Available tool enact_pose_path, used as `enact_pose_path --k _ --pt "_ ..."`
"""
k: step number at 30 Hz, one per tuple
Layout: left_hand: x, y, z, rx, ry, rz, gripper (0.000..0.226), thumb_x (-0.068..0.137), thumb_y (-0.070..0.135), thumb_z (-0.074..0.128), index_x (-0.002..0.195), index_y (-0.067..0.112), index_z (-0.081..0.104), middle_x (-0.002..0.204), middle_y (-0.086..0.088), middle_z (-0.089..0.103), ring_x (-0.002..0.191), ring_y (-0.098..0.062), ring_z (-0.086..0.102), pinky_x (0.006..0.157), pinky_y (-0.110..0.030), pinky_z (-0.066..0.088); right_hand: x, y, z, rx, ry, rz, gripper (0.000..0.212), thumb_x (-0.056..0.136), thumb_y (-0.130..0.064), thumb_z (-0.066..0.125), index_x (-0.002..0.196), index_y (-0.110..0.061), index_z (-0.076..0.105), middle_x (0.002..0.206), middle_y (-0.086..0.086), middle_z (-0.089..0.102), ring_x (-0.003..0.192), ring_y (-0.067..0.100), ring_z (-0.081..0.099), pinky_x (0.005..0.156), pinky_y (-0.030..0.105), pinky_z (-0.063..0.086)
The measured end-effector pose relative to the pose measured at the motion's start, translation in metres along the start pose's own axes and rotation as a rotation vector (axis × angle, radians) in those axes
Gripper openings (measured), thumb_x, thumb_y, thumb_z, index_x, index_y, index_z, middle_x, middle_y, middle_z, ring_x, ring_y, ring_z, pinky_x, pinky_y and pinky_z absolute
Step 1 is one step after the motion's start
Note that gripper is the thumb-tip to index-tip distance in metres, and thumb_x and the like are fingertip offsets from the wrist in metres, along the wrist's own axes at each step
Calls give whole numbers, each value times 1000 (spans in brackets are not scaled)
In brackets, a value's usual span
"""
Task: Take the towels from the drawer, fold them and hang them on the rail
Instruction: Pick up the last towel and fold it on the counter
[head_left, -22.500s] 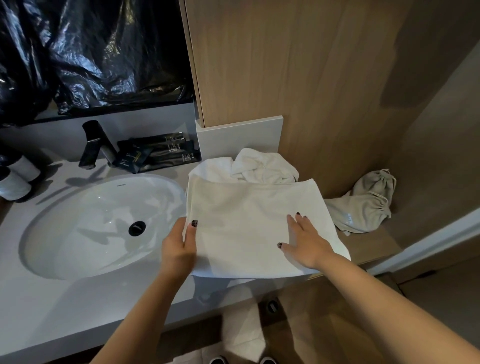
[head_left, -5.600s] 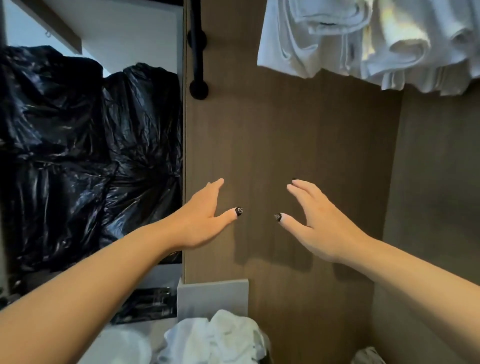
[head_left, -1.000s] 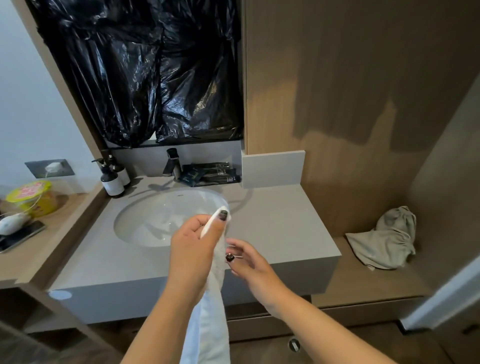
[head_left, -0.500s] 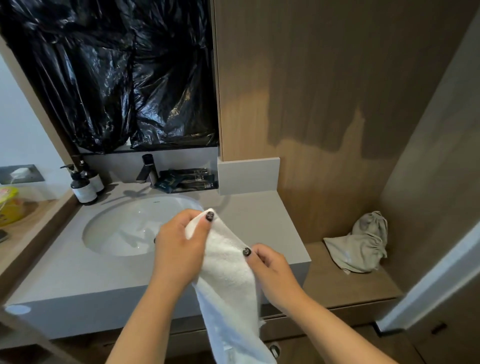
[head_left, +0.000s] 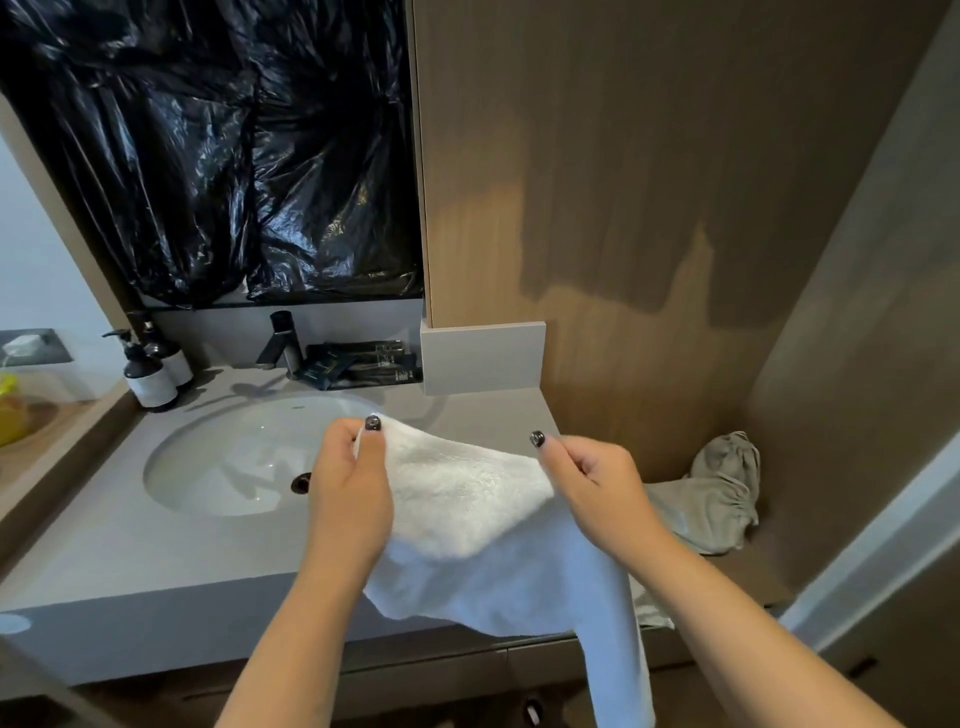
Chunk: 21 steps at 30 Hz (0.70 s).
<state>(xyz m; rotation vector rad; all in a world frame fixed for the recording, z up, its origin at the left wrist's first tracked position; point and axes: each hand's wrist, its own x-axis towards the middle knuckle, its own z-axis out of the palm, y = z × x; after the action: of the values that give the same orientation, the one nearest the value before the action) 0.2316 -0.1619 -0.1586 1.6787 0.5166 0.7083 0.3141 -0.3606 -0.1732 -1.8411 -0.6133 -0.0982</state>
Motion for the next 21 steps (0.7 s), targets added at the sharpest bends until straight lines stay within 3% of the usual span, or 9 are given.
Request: enact_pose_path --k 3,5,8,12,16,21 --pt "-8 9 12 -100 -239 48 14 81 38 60 93 31 61 63 13 56 53 -1 46 52 -15 38 13 -22 -3 -18 -31 -96 57 100 -22 55 51 -28 27 48 -12 24 48 5 24 49 15 19" --pt "-14 13 21 -48 -459 118 19 84 35 63 103 34 65 61 17 60 54 3 50 55 -11 40 17 -31 -3 -30 -45 -131 55 100 -24 55 53 -26 26 51 -12 22 50 6 22 50 19 18" --pt "-18 15 32 35 -588 219 18 85 40 60 83 26 70 70 5 65 65 -5 54 65 -23 43 20 -36 -3 -13 -60 -120 55 100 -25 56 53 -20 28 52 -9 23 52 7 22 50 23 19" --pt "-16 12 32 88 -568 281 19 85 39 56 76 25 65 74 -1 66 67 -19 55 65 -28 44 19 -28 -6 20 -73 -64 56 99 -29 56 51 -20 30 51 -8 23 50 7 21 49 22 18" --pt "-15 8 36 146 -408 287 13 82 37 54 73 29 60 62 8 59 56 -5 49 53 -16 38 18 -16 -4 60 -179 -29 55 96 -44 54 47 -27 35 47 -15 27 48 3 23 46 17 20" --pt "-2 -7 21 206 -194 247 20 89 32 56 69 29 58 63 13 60 58 -1 52 53 -12 38 9 16 -13 14 -220 87 57 96 -53 50 46 -31 35 48 -15 25 49 5 21 47 19 19"
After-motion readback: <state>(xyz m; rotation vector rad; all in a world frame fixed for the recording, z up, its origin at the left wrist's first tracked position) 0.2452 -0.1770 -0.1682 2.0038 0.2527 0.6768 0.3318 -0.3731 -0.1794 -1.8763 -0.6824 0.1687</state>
